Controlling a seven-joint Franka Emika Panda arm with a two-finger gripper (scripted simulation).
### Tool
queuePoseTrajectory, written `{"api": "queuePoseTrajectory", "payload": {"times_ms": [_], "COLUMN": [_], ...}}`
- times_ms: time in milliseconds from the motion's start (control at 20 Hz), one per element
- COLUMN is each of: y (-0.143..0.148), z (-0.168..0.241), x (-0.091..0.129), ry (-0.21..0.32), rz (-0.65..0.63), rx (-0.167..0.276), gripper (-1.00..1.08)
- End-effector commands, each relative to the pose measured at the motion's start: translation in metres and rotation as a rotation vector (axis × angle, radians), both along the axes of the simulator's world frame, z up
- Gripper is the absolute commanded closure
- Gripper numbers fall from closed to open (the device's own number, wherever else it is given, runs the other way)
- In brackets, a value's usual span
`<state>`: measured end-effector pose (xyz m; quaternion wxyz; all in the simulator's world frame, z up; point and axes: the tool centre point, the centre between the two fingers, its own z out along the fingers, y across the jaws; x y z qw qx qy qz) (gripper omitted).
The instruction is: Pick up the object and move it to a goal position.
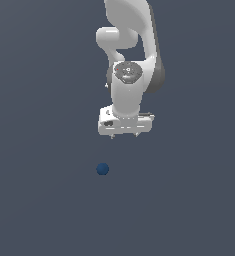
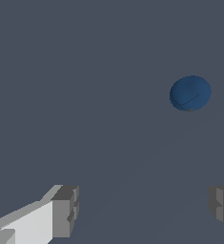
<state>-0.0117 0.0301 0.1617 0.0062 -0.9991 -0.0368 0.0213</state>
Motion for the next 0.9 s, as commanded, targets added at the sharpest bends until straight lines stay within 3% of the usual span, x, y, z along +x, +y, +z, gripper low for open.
{"api": "queuePoseTrajectory", "payload": {"times_ms": [0,400,850], "y": [0.0,0.01,0.005], "z": [0.0,0.013,0.009], "x": [0.0,0.007,0.013], "ry": [0.0,-0.033,-0.033], "rz": [0.0,0.024,-0.009], "rx": [0.0,0.017,0.017], "gripper": [-0.92,-0.92,-0.92]}}
